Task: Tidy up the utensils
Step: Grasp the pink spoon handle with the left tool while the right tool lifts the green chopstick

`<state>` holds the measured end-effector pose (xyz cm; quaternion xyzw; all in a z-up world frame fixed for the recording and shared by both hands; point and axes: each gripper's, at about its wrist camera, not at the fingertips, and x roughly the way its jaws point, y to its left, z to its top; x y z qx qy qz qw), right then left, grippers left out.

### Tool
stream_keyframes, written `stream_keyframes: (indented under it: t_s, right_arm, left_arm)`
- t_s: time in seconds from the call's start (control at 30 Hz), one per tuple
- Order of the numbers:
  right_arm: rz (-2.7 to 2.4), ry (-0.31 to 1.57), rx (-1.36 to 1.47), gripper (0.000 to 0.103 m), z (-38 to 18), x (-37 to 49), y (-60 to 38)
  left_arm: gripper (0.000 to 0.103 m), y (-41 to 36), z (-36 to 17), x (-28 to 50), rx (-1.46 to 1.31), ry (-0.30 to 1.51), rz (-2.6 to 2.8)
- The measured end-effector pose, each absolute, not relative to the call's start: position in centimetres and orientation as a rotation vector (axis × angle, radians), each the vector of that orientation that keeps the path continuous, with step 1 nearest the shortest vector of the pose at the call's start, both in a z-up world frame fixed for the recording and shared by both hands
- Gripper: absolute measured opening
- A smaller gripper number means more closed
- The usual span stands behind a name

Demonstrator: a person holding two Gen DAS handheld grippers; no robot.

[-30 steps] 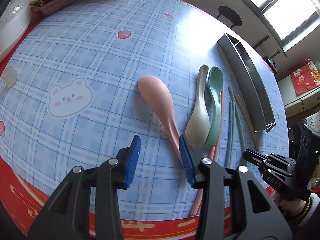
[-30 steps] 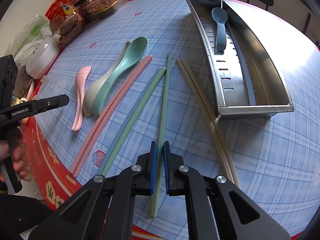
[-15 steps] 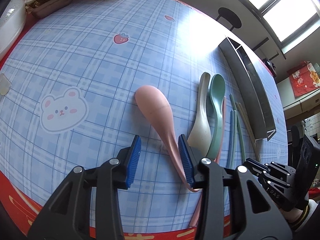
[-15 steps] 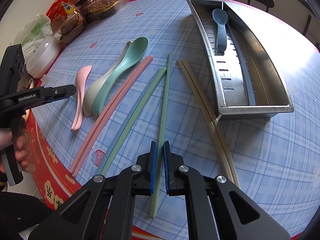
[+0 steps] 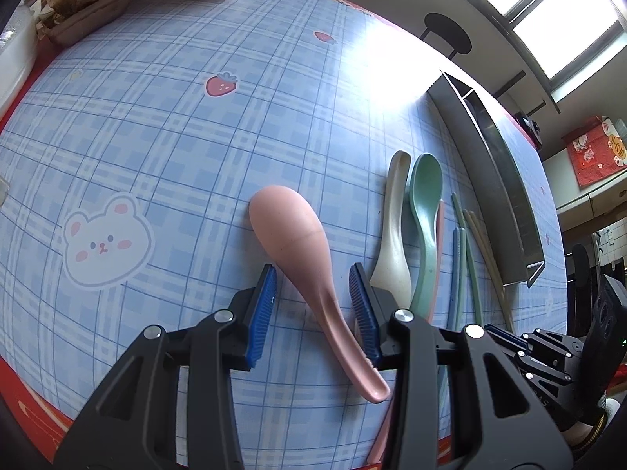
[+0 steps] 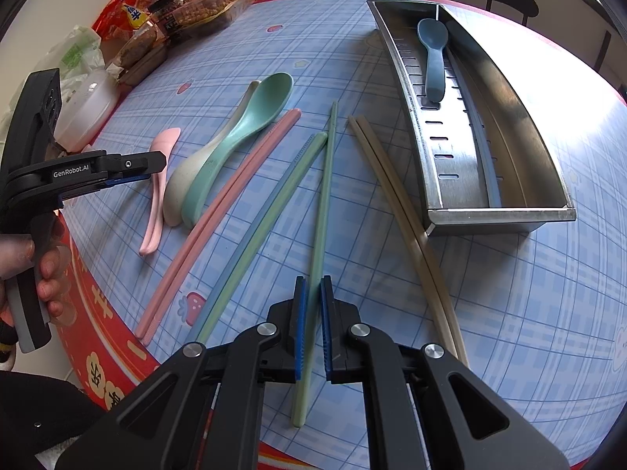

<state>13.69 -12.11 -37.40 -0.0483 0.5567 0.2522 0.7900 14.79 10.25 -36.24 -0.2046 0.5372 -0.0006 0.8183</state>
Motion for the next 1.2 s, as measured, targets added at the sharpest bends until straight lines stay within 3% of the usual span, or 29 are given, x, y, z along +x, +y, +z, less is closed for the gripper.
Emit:
stream_keyframes:
  t_s: [0.13,0.3,0.53,1.2]
  right_arm:
    - [0.543,1.199,-0.104,0.008,-37.4,13.7,-12.1]
    - [0.544,1.198,-0.098,0.008,-37.4,13.6,-12.2]
    - [0.544,1.197,-0.100,0.008,-37.4,13.6,-12.2]
    - [0.544,1.193,-0.090,0.008,-37.3,13.5,-12.4]
  left_arm:
    - [0.029,10.0,-36.3,15.1,-0.421,1.150,0.007]
    - [0.027,9.9,-36.3,15.2,-0.406,1.150,-0.008]
    - [0.011,7.7,-35.6,15.5,-0.291,1.148,-0.057]
    - [0.012,7.5,-37.0,11.4,-0.274,1.195,-0.085]
